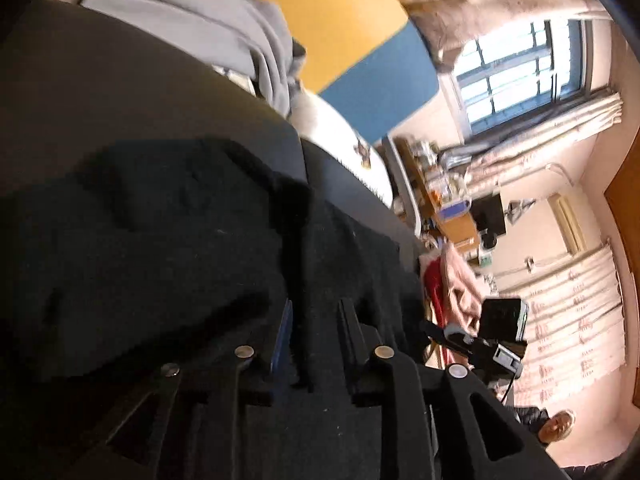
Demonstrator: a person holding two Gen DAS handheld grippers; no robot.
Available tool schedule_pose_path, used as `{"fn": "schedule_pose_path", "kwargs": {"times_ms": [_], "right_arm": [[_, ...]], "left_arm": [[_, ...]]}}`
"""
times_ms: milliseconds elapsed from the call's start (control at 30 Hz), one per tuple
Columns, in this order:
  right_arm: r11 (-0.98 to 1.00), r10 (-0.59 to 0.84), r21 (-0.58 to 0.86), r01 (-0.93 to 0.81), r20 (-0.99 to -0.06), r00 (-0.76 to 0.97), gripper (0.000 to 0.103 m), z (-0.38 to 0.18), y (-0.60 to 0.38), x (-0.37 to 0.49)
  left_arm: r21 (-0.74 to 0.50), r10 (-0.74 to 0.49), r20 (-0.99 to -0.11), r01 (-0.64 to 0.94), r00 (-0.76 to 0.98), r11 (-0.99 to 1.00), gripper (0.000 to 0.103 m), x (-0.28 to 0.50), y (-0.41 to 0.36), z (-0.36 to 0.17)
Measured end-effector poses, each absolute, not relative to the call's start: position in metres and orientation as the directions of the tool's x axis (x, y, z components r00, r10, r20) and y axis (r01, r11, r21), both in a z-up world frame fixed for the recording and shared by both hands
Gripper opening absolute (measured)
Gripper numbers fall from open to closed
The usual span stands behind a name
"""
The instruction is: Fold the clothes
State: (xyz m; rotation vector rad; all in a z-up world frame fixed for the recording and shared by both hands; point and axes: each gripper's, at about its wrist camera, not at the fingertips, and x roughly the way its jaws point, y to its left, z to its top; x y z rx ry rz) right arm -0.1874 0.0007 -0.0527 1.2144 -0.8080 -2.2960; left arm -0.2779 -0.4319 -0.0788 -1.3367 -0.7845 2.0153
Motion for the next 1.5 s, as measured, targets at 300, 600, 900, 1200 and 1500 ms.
{"fn": "schedule_pose_path", "kwargs": {"times_ms": [300,600,900,1200,1500], "right_arm": [[-0.878,-0.47,0.455,0.148,-0.76,-0.45,0.004,-0.064,-0.043,-0.217],[-0.937,-0.34,0.334,0.105,-0.794,-0.504,0.006,-0.062,-0.025,-0.192],[-0.92,-0.369,0.366,0.142,-0.685,-0.628,0.041,-0.008,-0.017,-0.164],[-0.936,-0.344,0.328,0.128,-0.774,-0.531,0.045,-0.047,-0.055,-0.229],[-0.881,-0.387,0.468,0.065,-0.635,-0.669,0.042,-0.064,-0.028,-0.208]], "left_arm": [[-0.649,0.681,-0.649,-0.22,-0.339,-0.729,0.004,-0.282,-0.405,-0.068],[-0.582,0.613,-0.703,-0.203,-0.362,-0.788,0.007,-0.263,-0.417,-0.08],[-0.527,0.623,-0.647,-0.333,-0.439,-0.782,0.019,-0.257,-0.381,-0.041],[-0.304,0.435,-0.8,-0.346,-0.414,-0.888,0.009,-0.289,-0.363,-0.071],[-0.326,0.402,-0.751,-0.236,-0.524,-0.915,0.021,-0.272,-0.38,-0.068]]}}
